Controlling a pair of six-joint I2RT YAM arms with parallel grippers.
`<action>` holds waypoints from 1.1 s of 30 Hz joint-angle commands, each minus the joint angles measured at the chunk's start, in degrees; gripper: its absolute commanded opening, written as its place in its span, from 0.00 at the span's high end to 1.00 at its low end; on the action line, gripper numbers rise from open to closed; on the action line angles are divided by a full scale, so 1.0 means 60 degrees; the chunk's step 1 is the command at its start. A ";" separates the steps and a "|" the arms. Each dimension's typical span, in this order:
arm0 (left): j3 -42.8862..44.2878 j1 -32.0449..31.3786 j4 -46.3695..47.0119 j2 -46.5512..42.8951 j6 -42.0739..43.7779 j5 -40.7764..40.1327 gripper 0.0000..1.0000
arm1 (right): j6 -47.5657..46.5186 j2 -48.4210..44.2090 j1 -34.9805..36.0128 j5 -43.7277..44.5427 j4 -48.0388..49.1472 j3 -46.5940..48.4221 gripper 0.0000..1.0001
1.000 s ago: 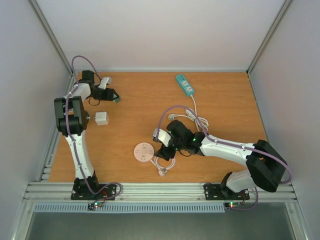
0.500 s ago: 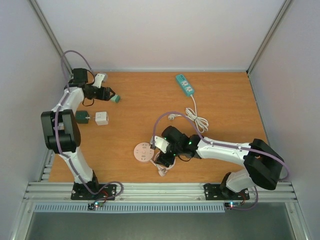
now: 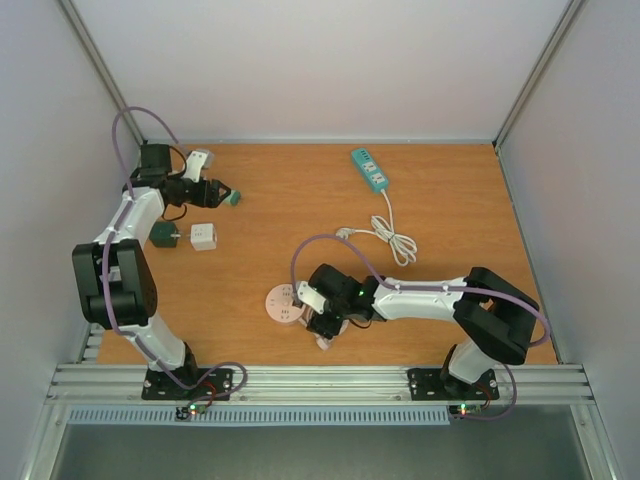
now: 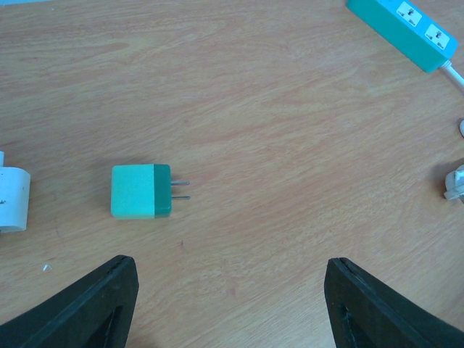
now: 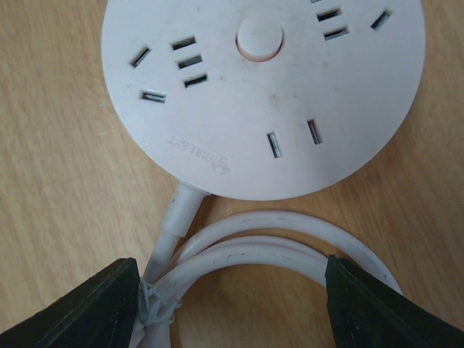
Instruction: Pull the plug off the socket
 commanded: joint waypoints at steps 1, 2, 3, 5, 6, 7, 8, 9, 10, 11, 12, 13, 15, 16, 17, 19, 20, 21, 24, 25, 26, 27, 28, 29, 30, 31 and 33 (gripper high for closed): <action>-0.0183 0.0010 0.0658 -0.0329 -0.0213 0.0259 0.28 | 0.0194 0.0590 -0.0055 0.0881 -0.0186 0.0028 0.31; -0.0194 0.0005 0.0685 -0.0342 -0.0233 0.0259 0.28 | 0.0239 0.0665 -0.0194 0.0830 -0.0264 0.0087 0.32; -0.0196 0.0008 0.0697 -0.0334 -0.0260 0.0280 0.28 | 0.0259 0.0739 -0.0354 0.0749 -0.0371 0.0144 0.33; -0.0199 0.0012 0.0716 -0.0347 -0.0289 0.0303 0.28 | 0.0247 0.0831 -0.0757 0.0552 -0.0504 0.0192 0.34; -0.0196 0.0012 0.0723 -0.0359 -0.0297 0.0303 0.28 | 0.0218 0.0825 -0.0963 0.0445 -0.0549 0.0193 0.34; -0.0198 0.0010 0.0724 -0.0373 -0.0298 0.0300 0.28 | 0.0171 0.0795 -0.1161 0.0320 -0.0611 0.0195 0.35; -0.0196 0.0005 0.0726 -0.0382 -0.0298 0.0290 0.28 | 0.0119 0.0758 -0.1395 0.0211 -0.0679 0.0196 0.35; -0.0207 0.0011 0.0724 -0.0391 -0.0309 0.0276 0.28 | 0.0054 0.0717 -0.1566 0.0126 -0.0756 0.0199 0.35; -0.0199 0.0012 0.0731 -0.0405 -0.0290 0.0261 0.28 | -0.0024 0.0676 -0.1751 0.0077 -0.0811 0.0191 0.36; -0.0200 0.0012 0.0734 -0.0415 -0.0284 0.0260 0.28 | -0.0114 0.0615 -0.1922 0.0051 -0.0856 0.0158 0.36; -0.0211 0.0005 0.0738 -0.0426 -0.0284 0.0267 0.28 | -0.0213 0.0549 -0.2117 0.0012 -0.0904 0.0129 0.36; -0.0225 0.0011 0.0749 -0.0435 -0.0294 0.0269 0.28 | -0.0357 0.0490 -0.2285 -0.0016 -0.0958 0.0088 0.36; -0.0263 0.0011 0.0773 -0.0435 -0.0311 0.0302 0.28 | -0.0538 0.0390 -0.2681 -0.0066 -0.1061 -0.0026 0.37; -0.0270 0.0012 0.0777 -0.0434 -0.0313 0.0303 0.28 | -0.0620 0.0343 -0.2868 -0.0077 -0.1121 -0.0105 0.37; -0.0284 0.0012 0.0776 -0.0433 -0.0318 0.0303 0.28 | -0.0712 0.0256 -0.3060 -0.0084 -0.1164 -0.0197 0.38; -0.0292 0.0012 0.0791 -0.0450 -0.0302 0.0282 0.28 | -0.0892 0.0161 -0.3440 -0.0051 -0.1199 -0.0393 0.39; -0.0289 0.0012 0.0784 -0.0440 -0.0288 0.0284 0.28 | -0.0986 0.0102 -0.3635 -0.0042 -0.1225 -0.0484 0.40; -0.0288 0.0012 0.0784 -0.0447 -0.0290 0.0275 0.28 | -0.1077 0.0060 -0.3842 -0.0072 -0.1280 -0.0580 0.41; -0.0259 0.0012 0.0785 -0.0439 -0.0320 0.0296 0.28 | -0.1328 -0.0080 -0.4558 -0.0243 -0.1507 -0.0783 0.42; -0.0242 0.0009 0.0786 -0.0449 -0.0333 0.0302 0.28 | -0.1388 -0.0136 -0.4798 -0.0314 -0.1592 -0.0818 0.41; -0.0229 0.0012 0.0803 -0.0441 -0.0341 0.0311 0.28 | -0.1468 -0.0191 -0.5013 -0.0375 -0.1677 -0.0863 0.41; -0.0224 0.0012 0.0802 -0.0438 -0.0342 0.0313 0.28 | -0.1551 -0.0242 -0.5276 -0.0433 -0.1776 -0.0896 0.42; -0.0220 0.0012 0.0796 -0.0429 -0.0355 0.0314 0.28 | -0.1671 -0.0292 -0.5516 -0.0498 -0.1885 -0.0930 0.42; -0.0212 0.0003 0.0806 -0.0446 -0.0356 0.0305 0.28 | -0.1785 -0.0348 -0.5754 -0.0552 -0.1996 -0.0995 0.42; -0.0215 0.0011 0.0787 -0.0443 -0.0357 0.0307 0.28 | -0.1891 -0.0437 -0.5999 -0.0587 -0.2112 -0.1041 0.42; -0.0211 0.0012 0.0787 -0.0438 -0.0349 0.0300 0.28 | -0.2003 -0.0523 -0.6205 -0.0584 -0.2220 -0.1103 0.42; -0.0227 0.0005 0.0778 -0.0447 -0.0342 0.0285 0.28 | -0.2251 -0.0730 -0.6606 -0.0582 -0.2438 -0.1227 0.42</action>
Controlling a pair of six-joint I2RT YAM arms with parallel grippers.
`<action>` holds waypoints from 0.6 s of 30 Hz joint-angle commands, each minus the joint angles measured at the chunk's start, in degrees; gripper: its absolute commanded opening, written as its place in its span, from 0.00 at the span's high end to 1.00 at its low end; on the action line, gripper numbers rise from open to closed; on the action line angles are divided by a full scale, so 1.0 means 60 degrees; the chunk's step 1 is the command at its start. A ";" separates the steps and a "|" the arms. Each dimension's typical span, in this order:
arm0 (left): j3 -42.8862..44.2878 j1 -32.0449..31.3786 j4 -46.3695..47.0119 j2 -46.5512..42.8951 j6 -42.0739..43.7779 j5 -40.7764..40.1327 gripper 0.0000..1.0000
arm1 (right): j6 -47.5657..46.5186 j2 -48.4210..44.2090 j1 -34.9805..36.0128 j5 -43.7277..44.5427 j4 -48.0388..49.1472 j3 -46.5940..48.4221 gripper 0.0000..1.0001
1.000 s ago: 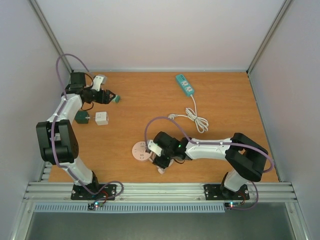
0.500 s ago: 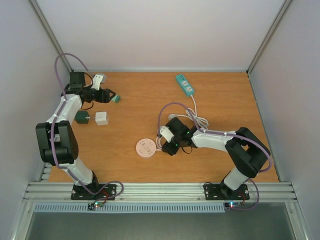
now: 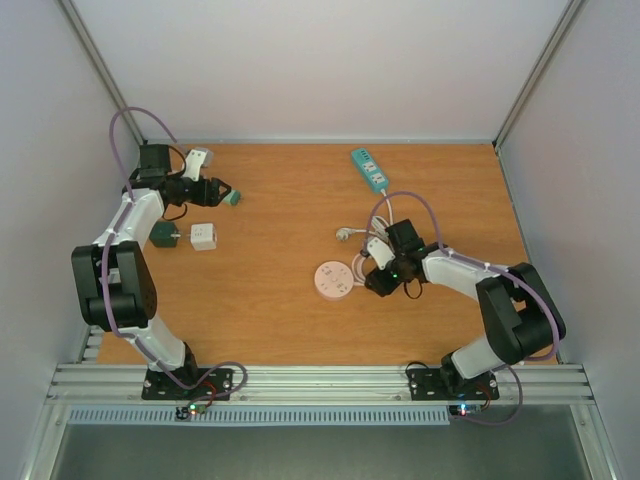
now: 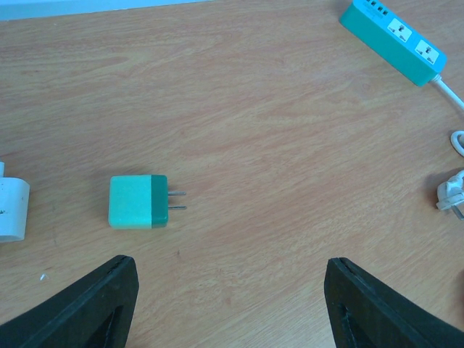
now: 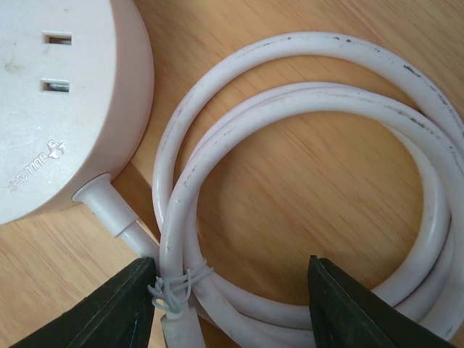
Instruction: Pull the plug off the socket
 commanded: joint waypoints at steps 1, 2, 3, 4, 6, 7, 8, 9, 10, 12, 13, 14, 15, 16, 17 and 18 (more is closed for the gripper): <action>-0.0043 0.0008 0.0378 -0.0282 -0.0065 0.0135 0.28 | -0.0926 -0.0250 -0.0934 0.0623 -0.1603 -0.0601 0.42; -0.0042 0.0001 0.0378 -0.0284 -0.0062 0.0134 0.28 | -0.1023 -0.0354 -0.1092 0.0622 -0.1734 -0.0647 0.42; -0.0040 0.0012 0.0371 -0.0286 -0.0062 0.0132 0.28 | -0.1101 -0.0492 -0.1235 0.0620 -0.1855 -0.0680 0.42; -0.0042 0.0012 0.0381 -0.0285 -0.0062 0.0136 0.28 | -0.1168 -0.0596 -0.1381 0.0613 -0.1985 -0.0710 0.42; -0.0061 0.0011 0.0362 -0.0310 -0.0047 0.0132 0.28 | -0.1278 -0.0829 -0.1660 0.0549 -0.2256 -0.0734 0.42; -0.0068 0.0012 0.0343 -0.0315 -0.0036 0.0132 0.28 | -0.1324 -0.0928 -0.1793 0.0529 -0.2400 -0.0755 0.42; -0.0061 0.0012 0.0324 -0.0321 -0.0022 0.0132 0.28 | -0.1381 -0.1033 -0.1894 0.0525 -0.2511 -0.0774 0.42; -0.0055 0.0009 0.0295 -0.0329 0.0009 0.0125 0.28 | -0.1437 -0.1125 -0.1976 0.0524 -0.2644 -0.0802 0.42; -0.0073 0.0003 0.0247 -0.0332 0.0057 0.0118 0.28 | -0.1472 -0.1225 -0.2051 0.0506 -0.2767 -0.0828 0.42; -0.0100 0.0004 0.0159 -0.0394 0.0150 0.0108 0.28 | -0.1524 -0.1432 -0.2085 0.0436 -0.3008 -0.0855 0.42; -0.0106 0.0011 0.0118 -0.0432 0.0189 0.0096 0.28 | -0.1521 -0.1539 -0.2086 0.0377 -0.3118 -0.0834 0.41; -0.0130 0.0005 0.0053 -0.0462 0.0246 0.0095 0.27 | -0.1494 -0.1633 -0.2086 0.0289 -0.3242 -0.0742 0.40; -0.0146 0.0011 -0.0010 -0.0501 0.0301 0.0082 0.27 | -0.1446 -0.1722 -0.2086 0.0194 -0.3347 -0.0615 0.40; -0.0157 0.0012 -0.0060 -0.0570 0.0383 0.0047 0.27 | -0.1377 -0.1803 -0.2086 0.0093 -0.3506 -0.0454 0.40; -0.0191 0.0005 -0.0132 -0.0620 0.0448 0.0024 0.27 | -0.1307 -0.1865 -0.2086 -0.0073 -0.3640 -0.0255 0.39; -0.0198 0.0011 -0.0178 -0.0711 0.0494 -0.0015 0.27 | -0.1241 -0.1882 -0.2086 -0.0171 -0.3774 -0.0032 0.39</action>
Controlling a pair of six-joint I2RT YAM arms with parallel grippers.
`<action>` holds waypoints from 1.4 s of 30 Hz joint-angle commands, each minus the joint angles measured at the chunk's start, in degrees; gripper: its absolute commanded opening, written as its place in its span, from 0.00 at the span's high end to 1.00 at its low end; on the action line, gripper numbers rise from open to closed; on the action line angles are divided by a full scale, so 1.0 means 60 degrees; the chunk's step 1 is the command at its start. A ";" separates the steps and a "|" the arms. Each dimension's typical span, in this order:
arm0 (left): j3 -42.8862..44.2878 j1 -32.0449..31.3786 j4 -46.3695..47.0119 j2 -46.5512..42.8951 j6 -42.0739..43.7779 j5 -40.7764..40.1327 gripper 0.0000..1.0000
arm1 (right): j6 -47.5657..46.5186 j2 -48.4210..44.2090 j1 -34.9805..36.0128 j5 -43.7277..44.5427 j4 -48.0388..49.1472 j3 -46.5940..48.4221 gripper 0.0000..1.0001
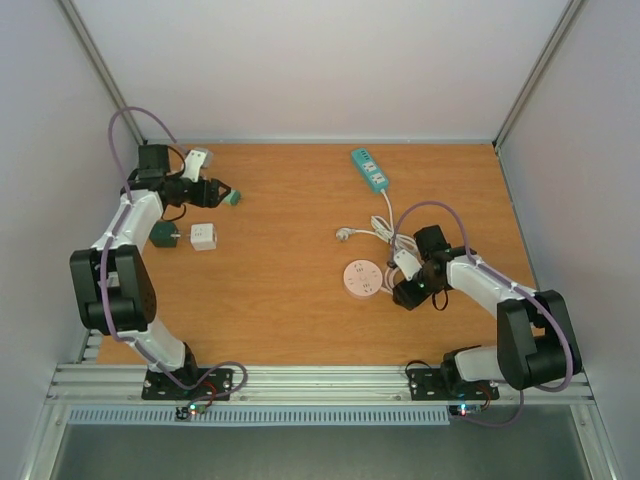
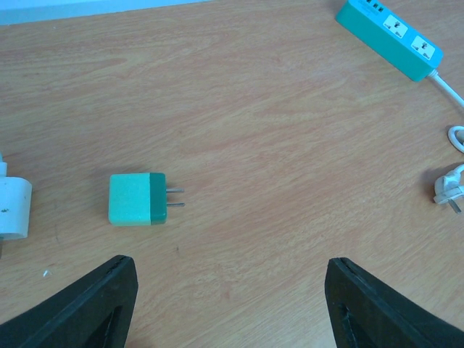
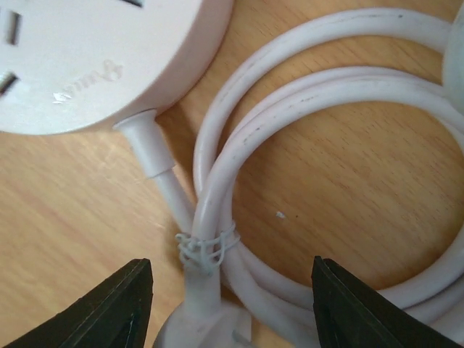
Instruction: Pull the plug off the socket
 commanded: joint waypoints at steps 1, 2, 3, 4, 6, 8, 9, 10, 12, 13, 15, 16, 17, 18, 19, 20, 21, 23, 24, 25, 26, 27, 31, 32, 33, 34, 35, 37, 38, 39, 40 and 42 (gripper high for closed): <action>-0.0176 0.0012 -0.0133 -0.0633 0.0435 -0.0044 0.27 | 0.0061 -0.0344 -0.0064 -0.0441 -0.1157 0.0867 0.37; -0.0187 0.0016 -0.0202 -0.0735 0.0486 -0.0095 0.27 | 0.0108 -0.0367 -0.0057 -0.0658 -0.1297 0.1104 0.37; -0.0186 0.0013 -0.0282 -0.0832 0.0558 -0.0158 0.27 | 0.0156 -0.0364 -0.0063 -0.0796 -0.1415 0.1374 0.36; -0.0196 0.0011 -0.0355 -0.0948 0.0627 -0.0225 0.25 | 0.0200 -0.0353 -0.0064 -0.0889 -0.1546 0.1646 0.35; -0.0205 0.0012 -0.0531 -0.1192 0.0781 -0.0349 0.23 | 0.0292 -0.0305 -0.0064 -0.1172 -0.1761 0.2183 0.32; -0.0208 0.0012 -0.0733 -0.1437 0.0975 -0.0443 0.15 | 0.0373 -0.0231 -0.0064 -0.1406 -0.1917 0.2738 0.31; -0.0195 0.0012 -0.0816 -0.1566 0.1028 -0.0469 0.09 | 0.0420 -0.0206 -0.0064 -0.1503 -0.1963 0.3023 0.30; -0.0182 0.0020 -0.0910 -0.1688 0.1089 -0.0502 0.03 | 0.0475 -0.0200 -0.0064 -0.1596 -0.1988 0.3306 0.29; -0.0119 0.0027 -0.1070 -0.1898 0.1155 -0.0568 0.00 | 0.0619 -0.0151 -0.0064 -0.1755 -0.1980 0.3933 0.27; -0.0059 0.0025 -0.1191 -0.1997 0.1183 -0.0584 0.00 | 0.0692 -0.0114 -0.0064 -0.1855 -0.1966 0.4247 0.26; 0.0087 0.0054 -0.1421 -0.2143 0.1198 -0.0559 0.00 | 0.0942 -0.0011 -0.0060 -0.2079 -0.1893 0.5050 0.24; 0.0206 0.0063 -0.1530 -0.2226 0.1182 -0.0562 0.00 | 0.1079 0.0055 -0.0062 -0.2245 -0.1836 0.5385 0.23; 0.0320 0.0064 -0.1637 -0.2269 0.1145 -0.0570 0.00 | 0.1231 0.0117 -0.0064 -0.2387 -0.1745 0.5721 0.22; 0.0450 0.0070 -0.1852 -0.2287 0.1083 -0.0571 0.00 | 0.1415 0.0182 -0.0064 -0.2534 -0.1636 0.6020 0.20; 0.0609 0.0071 -0.2063 -0.2282 0.1077 -0.0560 0.00 | 0.1628 0.0204 -0.0064 -0.2661 -0.1465 0.6289 0.18; 0.0779 0.0082 -0.2234 -0.2277 0.1064 -0.0537 0.00 | 0.1835 0.0232 -0.0064 -0.2810 -0.1279 0.6530 0.17; 0.0908 0.0103 -0.2389 -0.2282 0.1050 -0.0518 0.00 | 0.2049 0.0254 -0.0064 -0.2931 -0.1089 0.6756 0.15; 0.1113 0.0266 -0.2461 -0.2330 0.0837 -0.0465 0.00 | 0.2555 0.0272 -0.0064 -0.3115 -0.0606 0.7102 0.12; 0.1181 0.0394 -0.2460 -0.2382 0.0719 -0.0285 0.00 | 0.2826 0.0265 -0.0062 -0.3171 -0.0337 0.7232 0.08; 0.1250 0.0575 -0.2443 -0.2446 0.0558 -0.0109 0.00 | 0.3090 0.0251 -0.0060 -0.3207 -0.0030 0.7311 0.04; 0.1286 0.0756 -0.2375 -0.2521 0.0466 -0.0026 0.00 | 0.3354 0.0227 -0.0078 -0.3226 0.0266 0.7344 0.02; 0.1323 0.0904 -0.2319 -0.2575 0.0310 -0.0040 0.00 | 0.3610 0.0202 -0.0086 -0.3232 0.0593 0.7332 0.02; 0.1354 0.1365 -0.2067 -0.2914 -0.0077 -0.0746 0.00 | 0.4720 0.0056 -0.0514 -0.3523 0.1814 0.7100 0.02; 0.1299 0.1496 -0.2004 -0.2997 -0.0140 -0.0860 0.00 | 0.4990 0.0005 -0.0725 -0.3678 0.2061 0.6990 0.02; 0.1224 0.1637 -0.1930 -0.3068 -0.0167 -0.0913 0.00 | 0.5219 -0.0045 -0.0976 -0.3844 0.2333 0.6872 0.01; 0.1111 0.1794 -0.1906 -0.3092 -0.0194 -0.0946 0.00 | 0.5413 -0.0097 -0.1235 -0.4030 0.2567 0.6737 0.01; 0.1016 0.1931 -0.1867 -0.3122 -0.0219 -0.0931 0.00 | 0.5589 -0.0179 -0.1520 -0.4146 0.2812 0.6582 0.01; 0.0711 0.2185 -0.1743 -0.3179 -0.0278 -0.0925 0.00 | 0.5909 -0.0273 -0.2217 -0.4460 0.3245 0.6237 0.01; 0.0525 0.2282 -0.1641 -0.3237 -0.0362 -0.0956 0.00 | 0.6048 -0.0296 -0.2714 -0.4661 0.3437 0.6055 0.01; 0.0347 0.2380 -0.1550 -0.3296 -0.0409 -0.0920 0.00 | 0.6154 -0.0301 -0.3060 -0.4855 0.3586 0.5885 0.02; 0.0166 0.2465 -0.1471 -0.3342 -0.0453 -0.0917 0.00 | 0.6236 -0.0283 -0.3394 -0.5051 0.3725 0.5720 0.01; -0.0168 0.2602 -0.1228 -0.3439 -0.0566 -0.1000 0.00 | 0.6351 -0.0197 -0.4062 -0.5468 0.3912 0.5397 0.01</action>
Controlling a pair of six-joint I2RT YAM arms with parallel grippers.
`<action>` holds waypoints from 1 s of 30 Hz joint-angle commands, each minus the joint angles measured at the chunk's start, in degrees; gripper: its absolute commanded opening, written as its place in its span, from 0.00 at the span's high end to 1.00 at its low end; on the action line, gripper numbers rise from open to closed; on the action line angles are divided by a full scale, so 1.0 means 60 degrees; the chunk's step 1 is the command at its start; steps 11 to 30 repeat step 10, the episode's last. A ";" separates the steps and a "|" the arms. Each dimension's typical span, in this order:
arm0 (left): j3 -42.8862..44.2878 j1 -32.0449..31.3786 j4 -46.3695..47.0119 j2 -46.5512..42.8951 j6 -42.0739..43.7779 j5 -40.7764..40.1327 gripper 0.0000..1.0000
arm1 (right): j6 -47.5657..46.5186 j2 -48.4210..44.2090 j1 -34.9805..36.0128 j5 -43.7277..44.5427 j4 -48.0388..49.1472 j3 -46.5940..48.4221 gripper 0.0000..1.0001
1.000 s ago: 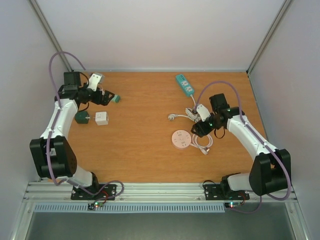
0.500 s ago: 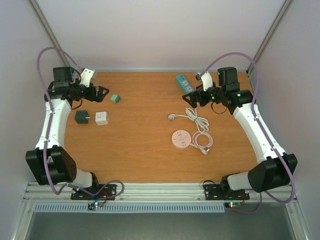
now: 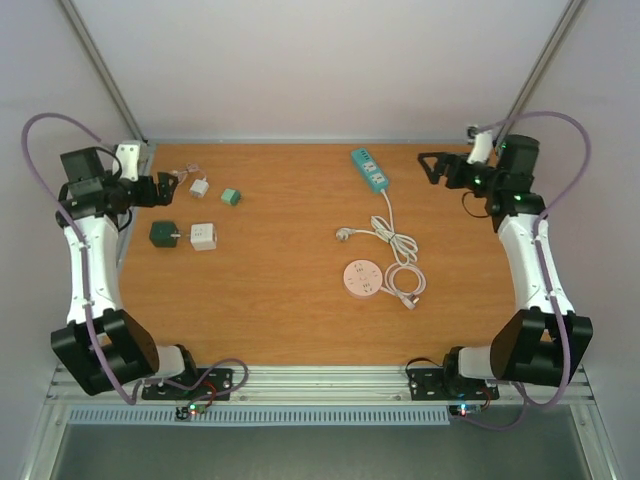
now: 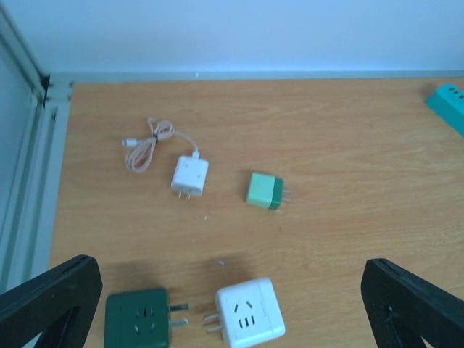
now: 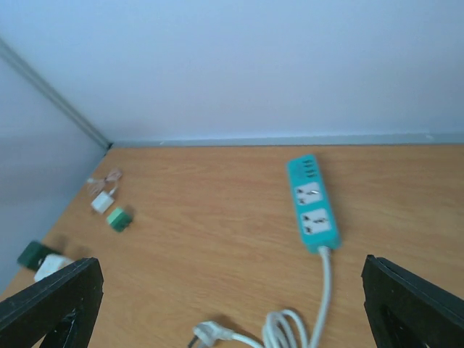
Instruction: Pull the plug off the socket
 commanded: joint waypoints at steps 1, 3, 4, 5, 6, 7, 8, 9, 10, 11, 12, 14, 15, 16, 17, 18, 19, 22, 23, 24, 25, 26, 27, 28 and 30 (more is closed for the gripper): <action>-0.0791 0.0312 0.0726 -0.0293 -0.0435 -0.0157 0.00 | 0.0863 -0.0095 -0.1325 -0.1220 0.1013 -0.0677 0.01; -0.1032 0.0343 0.0897 -0.0334 -0.0511 -0.0270 0.00 | 0.0915 -0.0029 -0.1801 -0.1546 0.1172 -0.1003 0.01; -0.1118 0.0343 0.0962 -0.0341 -0.0546 -0.0323 0.00 | 0.0911 0.0000 -0.1990 -0.1715 0.1219 -0.1153 0.01; -0.1202 0.0356 0.1026 -0.0344 -0.0586 -0.0350 0.00 | 0.0882 -0.0003 -0.2101 -0.1841 0.1240 -0.1286 0.01; -0.1287 0.0358 0.1117 -0.0363 -0.0616 -0.0366 0.00 | 0.0859 -0.0026 -0.2157 -0.1877 0.1299 -0.1449 0.01; -0.1421 0.0358 0.1225 -0.0359 -0.0692 -0.0394 0.00 | 0.0834 -0.0117 -0.2188 -0.1824 0.1398 -0.1610 0.02; -0.1504 0.0358 0.1318 -0.0363 -0.0767 -0.0423 0.00 | 0.0842 -0.0208 -0.2188 -0.1794 0.1515 -0.1790 0.01; -0.1567 0.0358 0.1406 -0.0350 -0.0826 -0.0447 0.00 | 0.0872 -0.0302 -0.2194 -0.1789 0.1636 -0.1949 0.01; -0.1626 0.0360 0.1534 -0.0353 -0.0911 -0.0499 0.00 | 0.0907 -0.0382 -0.2196 -0.1795 0.1724 -0.2072 0.01; -0.1626 0.0360 0.1534 -0.0353 -0.0911 -0.0499 0.00 | 0.0907 -0.0382 -0.2196 -0.1795 0.1724 -0.2072 0.01; -0.1626 0.0360 0.1534 -0.0353 -0.0911 -0.0499 0.00 | 0.0907 -0.0382 -0.2196 -0.1795 0.1724 -0.2072 0.01; -0.1626 0.0360 0.1534 -0.0353 -0.0911 -0.0499 0.00 | 0.0907 -0.0382 -0.2196 -0.1795 0.1724 -0.2072 0.01; -0.1626 0.0360 0.1534 -0.0353 -0.0911 -0.0499 0.00 | 0.0907 -0.0382 -0.2196 -0.1795 0.1724 -0.2072 0.01; -0.1626 0.0360 0.1534 -0.0353 -0.0911 -0.0499 0.00 | 0.0907 -0.0382 -0.2196 -0.1795 0.1724 -0.2072 0.01; -0.1626 0.0360 0.1534 -0.0353 -0.0911 -0.0499 0.00 | 0.0907 -0.0382 -0.2196 -0.1795 0.1724 -0.2072 0.01; -0.1626 0.0360 0.1534 -0.0353 -0.0911 -0.0499 0.00 | 0.0907 -0.0382 -0.2196 -0.1795 0.1724 -0.2072 0.01; -0.1626 0.0360 0.1534 -0.0353 -0.0911 -0.0499 0.00 | 0.0907 -0.0382 -0.2196 -0.1795 0.1724 -0.2072 0.01; -0.1626 0.0360 0.1534 -0.0353 -0.0911 -0.0499 0.00 | 0.0907 -0.0382 -0.2196 -0.1795 0.1724 -0.2072 0.01; -0.1626 0.0360 0.1534 -0.0353 -0.0911 -0.0499 0.00 | 0.0907 -0.0382 -0.2196 -0.1795 0.1724 -0.2072 0.01; -0.1626 0.0360 0.1534 -0.0353 -0.0911 -0.0499 0.00 | 0.0907 -0.0382 -0.2196 -0.1795 0.1724 -0.2072 0.01; -0.1626 0.0360 0.1534 -0.0353 -0.0911 -0.0499 0.00 | 0.0907 -0.0382 -0.2196 -0.1795 0.1724 -0.2072 0.01; -0.1626 0.0360 0.1534 -0.0353 -0.0911 -0.0499 0.00 | 0.0907 -0.0382 -0.2196 -0.1795 0.1724 -0.2072 0.01; -0.1626 0.0360 0.1534 -0.0353 -0.0911 -0.0499 0.00 | 0.0907 -0.0382 -0.2196 -0.1795 0.1724 -0.2072 0.01; -0.1626 0.0360 0.1534 -0.0353 -0.0911 -0.0499 0.00 | 0.0907 -0.0382 -0.2196 -0.1795 0.1724 -0.2072 0.01; -0.1626 0.0360 0.1534 -0.0353 -0.0911 -0.0499 0.00 | 0.0907 -0.0382 -0.2196 -0.1795 0.1724 -0.2072 0.01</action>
